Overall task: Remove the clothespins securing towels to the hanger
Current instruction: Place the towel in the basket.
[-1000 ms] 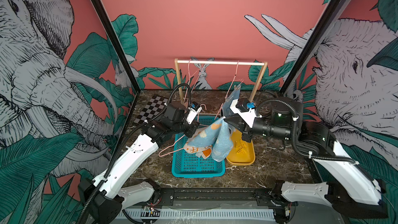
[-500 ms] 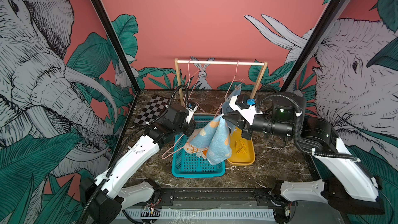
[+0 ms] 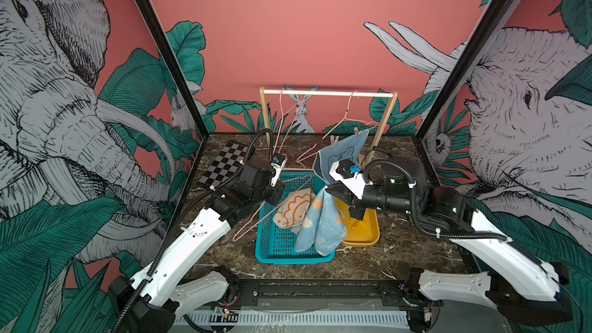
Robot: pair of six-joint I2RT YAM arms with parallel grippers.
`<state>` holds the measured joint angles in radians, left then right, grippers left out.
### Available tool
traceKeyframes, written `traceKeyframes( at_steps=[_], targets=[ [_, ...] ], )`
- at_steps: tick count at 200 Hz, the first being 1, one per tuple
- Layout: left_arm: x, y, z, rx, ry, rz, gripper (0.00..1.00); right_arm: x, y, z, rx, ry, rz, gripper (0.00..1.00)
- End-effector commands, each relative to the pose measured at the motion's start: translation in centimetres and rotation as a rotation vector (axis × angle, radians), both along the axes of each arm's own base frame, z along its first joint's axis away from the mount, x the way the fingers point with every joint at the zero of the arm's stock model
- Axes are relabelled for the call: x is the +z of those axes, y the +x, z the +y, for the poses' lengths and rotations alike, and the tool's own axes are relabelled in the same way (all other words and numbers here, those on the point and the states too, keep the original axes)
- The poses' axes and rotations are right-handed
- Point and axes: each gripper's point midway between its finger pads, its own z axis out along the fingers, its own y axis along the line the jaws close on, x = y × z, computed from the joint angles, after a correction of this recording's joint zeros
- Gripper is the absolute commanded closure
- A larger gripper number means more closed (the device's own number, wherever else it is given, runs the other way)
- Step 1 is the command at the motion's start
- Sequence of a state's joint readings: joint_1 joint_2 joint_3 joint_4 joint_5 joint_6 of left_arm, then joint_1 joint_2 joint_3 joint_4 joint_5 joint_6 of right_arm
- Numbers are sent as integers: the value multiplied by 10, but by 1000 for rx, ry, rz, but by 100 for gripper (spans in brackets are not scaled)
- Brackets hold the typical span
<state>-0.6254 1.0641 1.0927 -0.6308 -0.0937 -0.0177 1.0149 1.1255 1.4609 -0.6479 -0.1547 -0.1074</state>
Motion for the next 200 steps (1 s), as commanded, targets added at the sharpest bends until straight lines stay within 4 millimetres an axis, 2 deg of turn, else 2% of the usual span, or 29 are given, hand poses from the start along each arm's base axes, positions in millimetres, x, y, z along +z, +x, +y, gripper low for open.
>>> traceKeyframes(
  at_steps=[1, 46, 50, 95, 146, 177, 200],
  targets=[
    [19, -10, 3, -29, -26, -20, 100, 14, 8, 10, -27, 97, -30, 100],
    [29, -22, 9, -44, -24, -25, 100, -26, 25, 29, -61, 62, 16, 100],
    [30, -23, 10, -43, -23, -28, 100, -41, 27, 31, -64, 36, 34, 100],
    [44, -30, 25, -22, 19, -53, 100, -114, 43, 45, -123, -36, 136, 100],
    [58, -34, 38, 4, 53, -81, 100, -193, 52, 56, -164, -130, 242, 100],
    [65, -36, 46, 24, 66, -100, 100, -240, 57, 52, -208, -205, 279, 100],
    [70, -37, 48, 30, 71, -110, 100, -266, 60, 48, -233, -263, 298, 100]
  ],
)
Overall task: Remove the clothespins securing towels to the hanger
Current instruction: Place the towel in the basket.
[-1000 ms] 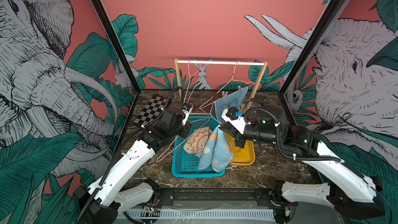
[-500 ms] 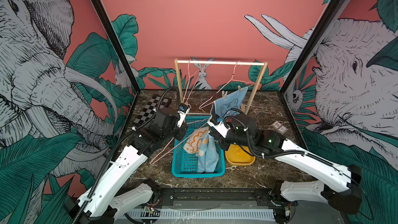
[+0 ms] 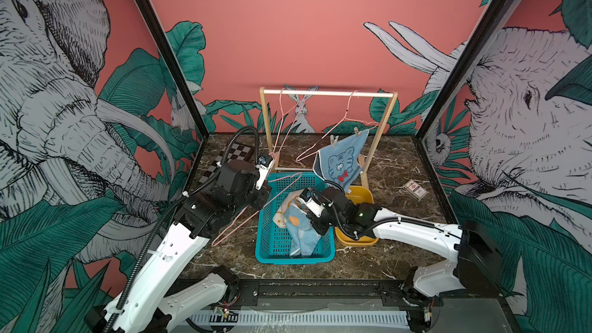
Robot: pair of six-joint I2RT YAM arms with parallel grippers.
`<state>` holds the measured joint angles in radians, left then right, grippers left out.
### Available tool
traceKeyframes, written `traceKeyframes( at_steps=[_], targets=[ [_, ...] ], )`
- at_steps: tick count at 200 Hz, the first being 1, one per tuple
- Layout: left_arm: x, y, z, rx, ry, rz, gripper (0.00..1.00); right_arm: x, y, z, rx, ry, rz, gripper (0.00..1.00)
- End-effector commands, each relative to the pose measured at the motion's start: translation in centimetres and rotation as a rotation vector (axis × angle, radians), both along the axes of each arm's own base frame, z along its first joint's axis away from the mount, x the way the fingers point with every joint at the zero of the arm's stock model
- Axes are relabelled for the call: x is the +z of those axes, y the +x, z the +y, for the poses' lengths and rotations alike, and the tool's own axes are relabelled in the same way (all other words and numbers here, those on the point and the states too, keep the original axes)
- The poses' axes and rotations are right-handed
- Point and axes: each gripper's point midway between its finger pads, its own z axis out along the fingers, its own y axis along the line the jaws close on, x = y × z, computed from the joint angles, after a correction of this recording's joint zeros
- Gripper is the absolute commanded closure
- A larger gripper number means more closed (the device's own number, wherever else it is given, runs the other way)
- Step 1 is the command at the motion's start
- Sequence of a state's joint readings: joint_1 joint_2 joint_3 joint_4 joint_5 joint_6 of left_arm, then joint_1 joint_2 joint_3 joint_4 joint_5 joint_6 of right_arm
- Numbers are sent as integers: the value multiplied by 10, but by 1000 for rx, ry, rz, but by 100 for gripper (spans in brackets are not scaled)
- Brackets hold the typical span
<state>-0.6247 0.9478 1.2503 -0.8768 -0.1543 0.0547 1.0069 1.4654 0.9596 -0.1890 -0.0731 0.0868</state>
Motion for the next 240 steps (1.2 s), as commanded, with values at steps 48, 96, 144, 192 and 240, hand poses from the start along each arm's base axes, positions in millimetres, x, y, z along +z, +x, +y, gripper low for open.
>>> traceKeyframes(
  at_steps=[48, 96, 144, 192, 240],
  targets=[
    [21, 0, 12, 35, 12, -52, 100, -45, 17, 1, -78, -68, 8, 100],
    [29, 6, 11, 36, 27, -67, 100, -67, 25, -2, -107, -153, 14, 81],
    [25, 13, 4, 28, 32, -57, 100, -18, 23, -10, -115, -66, -48, 55],
    [29, 17, 1, 23, 28, -67, 100, 50, 16, -24, -121, 57, -134, 50],
    [36, 20, 1, 30, 35, -80, 100, 107, 22, -51, -194, 156, -238, 49]
  ],
)
